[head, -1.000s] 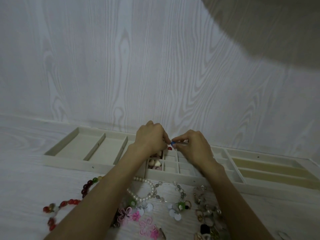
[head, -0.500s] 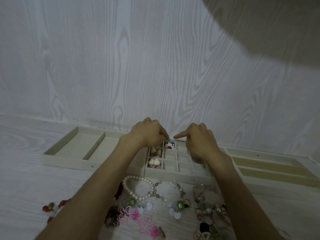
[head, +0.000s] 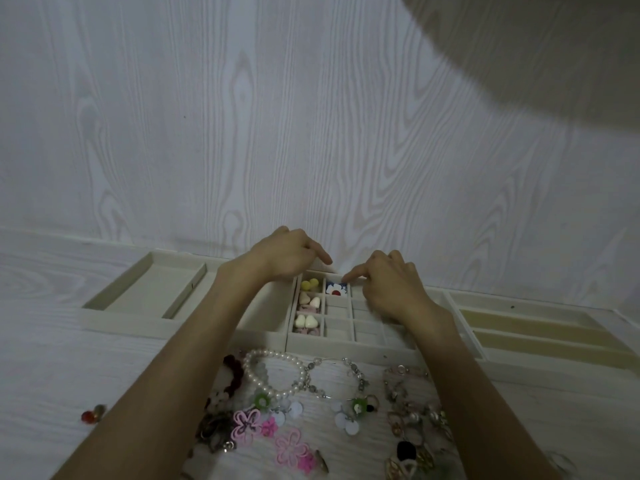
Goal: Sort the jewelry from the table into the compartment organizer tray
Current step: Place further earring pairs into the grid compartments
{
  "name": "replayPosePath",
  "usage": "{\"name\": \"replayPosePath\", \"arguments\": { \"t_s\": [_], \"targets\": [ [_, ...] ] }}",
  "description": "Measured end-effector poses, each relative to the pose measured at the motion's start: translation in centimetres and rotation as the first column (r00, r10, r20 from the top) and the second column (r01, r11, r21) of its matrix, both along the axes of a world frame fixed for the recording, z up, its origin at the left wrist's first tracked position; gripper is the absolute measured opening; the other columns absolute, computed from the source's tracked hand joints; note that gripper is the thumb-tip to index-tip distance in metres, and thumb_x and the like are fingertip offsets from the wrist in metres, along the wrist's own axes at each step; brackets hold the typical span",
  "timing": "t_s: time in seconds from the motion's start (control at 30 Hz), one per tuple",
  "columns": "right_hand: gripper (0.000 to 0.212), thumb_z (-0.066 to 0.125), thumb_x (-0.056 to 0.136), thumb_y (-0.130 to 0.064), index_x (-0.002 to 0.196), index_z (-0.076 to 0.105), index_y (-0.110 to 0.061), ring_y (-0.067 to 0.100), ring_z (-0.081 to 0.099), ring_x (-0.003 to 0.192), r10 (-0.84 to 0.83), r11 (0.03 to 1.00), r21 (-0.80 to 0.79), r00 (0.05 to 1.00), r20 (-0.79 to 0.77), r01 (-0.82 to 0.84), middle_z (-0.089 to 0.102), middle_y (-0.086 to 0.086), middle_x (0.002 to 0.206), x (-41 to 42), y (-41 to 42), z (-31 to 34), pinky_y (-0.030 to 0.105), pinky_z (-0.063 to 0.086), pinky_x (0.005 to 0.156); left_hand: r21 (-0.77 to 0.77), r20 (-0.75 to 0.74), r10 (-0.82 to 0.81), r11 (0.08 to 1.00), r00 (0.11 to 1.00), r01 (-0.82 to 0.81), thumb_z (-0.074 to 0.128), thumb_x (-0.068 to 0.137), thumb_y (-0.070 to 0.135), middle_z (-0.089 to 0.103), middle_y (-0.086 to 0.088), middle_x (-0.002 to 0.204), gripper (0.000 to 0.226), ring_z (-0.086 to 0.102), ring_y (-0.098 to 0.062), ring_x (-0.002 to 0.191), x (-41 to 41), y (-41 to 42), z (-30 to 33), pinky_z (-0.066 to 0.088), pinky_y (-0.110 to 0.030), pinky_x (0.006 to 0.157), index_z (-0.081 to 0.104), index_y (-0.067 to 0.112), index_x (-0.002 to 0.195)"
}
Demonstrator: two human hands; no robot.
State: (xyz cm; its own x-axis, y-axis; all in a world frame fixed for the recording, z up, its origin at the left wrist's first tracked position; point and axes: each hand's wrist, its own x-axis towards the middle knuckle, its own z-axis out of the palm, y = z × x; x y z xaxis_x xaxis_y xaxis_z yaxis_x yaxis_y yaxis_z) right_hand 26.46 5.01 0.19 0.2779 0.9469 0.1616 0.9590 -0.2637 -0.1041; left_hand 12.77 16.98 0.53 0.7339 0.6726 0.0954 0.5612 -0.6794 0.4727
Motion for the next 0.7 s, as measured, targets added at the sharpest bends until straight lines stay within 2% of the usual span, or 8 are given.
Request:
{"name": "replayPosePath", "arguments": {
  "t_s": [0.1,0.23,0.37,0.43,0.5,0.6,0.7],
  "targets": [
    [0.043,0.038,0.097,-0.010,0.121,0.061,-0.037,0.023,0.038,0.113,0.001,1.000,-0.025,1.000,-0.024,-0.002,0.051,0.002,0.117,0.0,-0.1,-0.2,0.033,0.027,0.091,0.004,-0.005,-0.003,1.000,1.000,0.003,0.031,0.091,0.019,0.055,0.002,0.137,0.045,0.042,-0.025,0.128,0.0,-0.1,0.1,0.036,-0.047,0.107,0.069,0.035,0.110],
    [0.044,0.040,0.095,-0.008,0.120,0.062,-0.036,0.023,0.040,0.112,0.011,1.000,0.027,0.999,-0.035,-0.010,0.052,0.002,0.115,0.1,-0.1,-0.1,0.032,0.027,0.090,0.024,-0.126,-0.034,0.999,0.991,0.038,0.029,0.097,0.022,0.056,-0.001,0.135,0.043,0.044,-0.027,0.125,0.2,-0.7,-0.1,0.037,-0.047,0.105,0.066,0.033,0.117],
    [0.048,0.041,0.092,-0.001,0.122,0.061,-0.033,0.022,0.040,0.114,0.034,0.989,0.145,0.996,-0.081,-0.022,0.053,0.002,0.119,-0.1,0.1,0.5,0.030,0.024,0.085,0.041,-0.073,0.095,0.995,0.993,-0.092,0.044,0.093,0.026,0.061,0.001,0.125,0.031,0.044,-0.020,0.121,-1.7,-0.1,0.7,0.042,-0.045,0.100,0.071,0.038,0.101],
    [0.046,0.041,0.093,-0.003,0.124,0.060,-0.033,0.021,0.038,0.117,0.059,0.992,0.116,0.994,-0.092,-0.049,0.051,0.002,0.122,-0.6,0.4,0.5,0.030,0.024,0.087,0.072,-0.116,0.131,0.990,0.985,-0.123,0.050,0.092,0.025,0.059,0.000,0.118,0.027,0.044,-0.018,0.115,-2.2,-0.5,1.1,0.044,-0.038,0.095,0.072,0.039,0.098],
    [0.048,0.041,0.094,-0.006,0.129,0.055,-0.034,0.021,0.035,0.119,0.084,0.995,0.054,0.995,-0.061,-0.081,0.047,0.001,0.127,-1.3,0.7,0.0,0.029,0.023,0.089,0.080,-0.170,0.126,0.990,0.977,-0.114,0.051,0.092,0.023,0.056,-0.002,0.117,0.027,0.043,-0.017,0.110,-1.9,-1.3,1.2,0.043,-0.033,0.088,0.072,0.036,0.103],
    [0.056,0.039,0.093,-0.009,0.140,0.040,-0.039,0.023,0.030,0.124,0.127,0.991,-0.041,0.992,-0.002,-0.127,0.037,0.001,0.137,-2.1,1.0,-1.1,0.032,0.024,0.093,0.098,-0.195,0.139,0.988,0.971,-0.121,0.050,0.092,0.022,0.055,-0.005,0.123,0.030,0.042,-0.019,0.118,-1.5,-1.9,1.3,0.043,-0.034,0.090,0.069,0.034,0.112],
    [0.061,0.039,0.092,-0.010,0.143,0.030,-0.042,0.024,0.024,0.130,0.138,0.988,-0.072,0.990,0.010,-0.137,0.027,0.002,0.146,-2.4,0.9,-1.3,0.036,0.024,0.102,0.133,-0.210,0.161,0.982,0.964,-0.135,0.049,0.092,0.025,0.058,-0.004,0.118,0.031,0.040,-0.019,0.120,-1.7,-1.8,1.6,0.039,-0.031,0.083,0.068,0.034,0.115]
  ]
}}
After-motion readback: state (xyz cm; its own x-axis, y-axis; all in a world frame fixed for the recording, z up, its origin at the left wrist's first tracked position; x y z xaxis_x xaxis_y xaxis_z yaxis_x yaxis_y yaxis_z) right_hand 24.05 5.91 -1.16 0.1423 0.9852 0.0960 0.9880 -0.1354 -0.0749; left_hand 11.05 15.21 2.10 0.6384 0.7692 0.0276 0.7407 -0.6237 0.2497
